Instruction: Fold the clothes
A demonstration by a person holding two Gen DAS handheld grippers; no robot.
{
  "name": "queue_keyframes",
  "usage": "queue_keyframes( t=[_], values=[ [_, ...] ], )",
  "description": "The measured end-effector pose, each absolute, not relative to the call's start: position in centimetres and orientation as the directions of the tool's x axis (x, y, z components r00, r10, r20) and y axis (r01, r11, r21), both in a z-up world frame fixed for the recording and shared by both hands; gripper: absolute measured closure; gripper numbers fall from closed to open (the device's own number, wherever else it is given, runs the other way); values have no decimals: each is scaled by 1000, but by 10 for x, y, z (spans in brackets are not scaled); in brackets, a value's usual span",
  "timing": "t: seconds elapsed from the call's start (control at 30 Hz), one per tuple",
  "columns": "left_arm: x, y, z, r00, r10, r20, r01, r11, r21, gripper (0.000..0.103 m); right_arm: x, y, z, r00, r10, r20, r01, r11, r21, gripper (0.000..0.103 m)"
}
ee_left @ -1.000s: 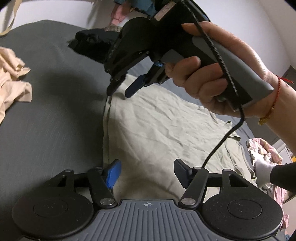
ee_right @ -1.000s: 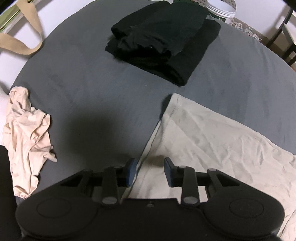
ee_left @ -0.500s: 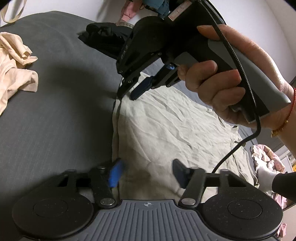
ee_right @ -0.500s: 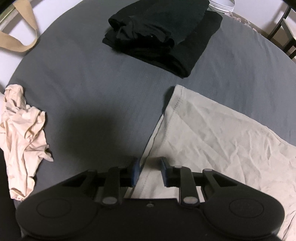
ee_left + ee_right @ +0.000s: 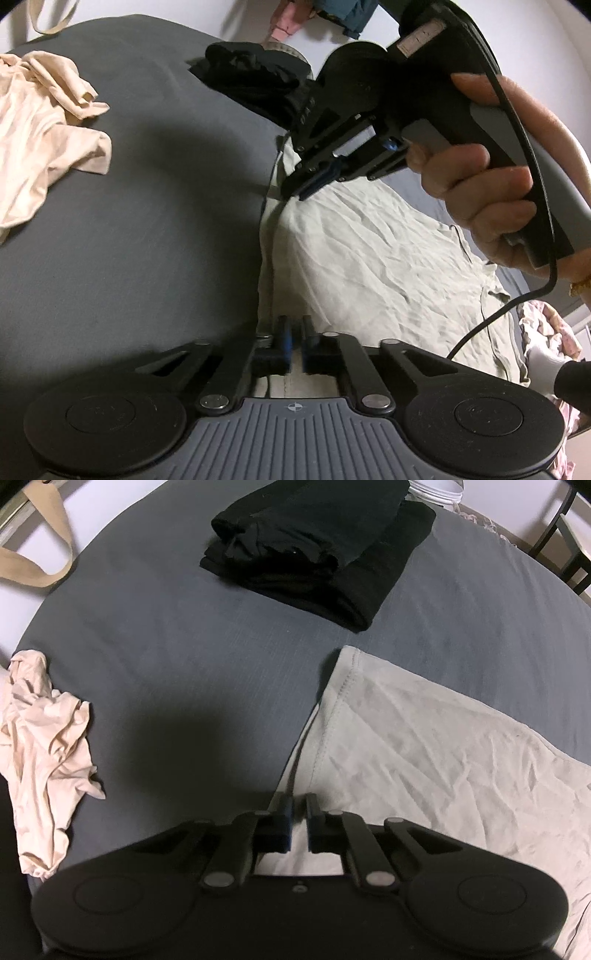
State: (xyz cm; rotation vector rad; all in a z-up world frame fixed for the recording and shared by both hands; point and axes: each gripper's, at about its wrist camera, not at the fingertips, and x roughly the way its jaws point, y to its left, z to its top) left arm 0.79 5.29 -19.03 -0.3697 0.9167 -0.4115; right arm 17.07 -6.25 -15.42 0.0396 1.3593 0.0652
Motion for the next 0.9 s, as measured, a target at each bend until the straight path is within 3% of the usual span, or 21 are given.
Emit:
queue_keyframes(
  t=[0.27, 0.4, 0.47, 0.6, 0.63, 0.9],
  values=[
    [8, 55, -186, 572, -459, -680, 165, 876, -453, 100, 171, -65, -153, 213, 86, -973, -19, 996, 83, 97],
    [11, 51, -186, 568, -471, -675, 175, 870, -460, 91, 169, -70, -150, 221, 102, -970, -13, 995, 101, 97],
    [10, 45, -186, 579, -452, -678, 192, 884, -425, 83, 169, -74, -148, 224, 112, -968, -8, 994, 113, 97],
    [5, 38, -180, 630, -413, -658, 217, 907, -361, 26, 168, -82, -145, 231, 134, -964, 3, 990, 139, 97],
    [3, 37, -178, 648, -406, -645, 221, 910, -351, 17, 168, -84, -144, 232, 139, -963, 6, 989, 145, 97],
    [5, 36, -175, 648, -482, -591, 296, 873, -388, 16, 166, -95, -138, 247, 181, -952, 19, 981, 192, 100]
  ],
)
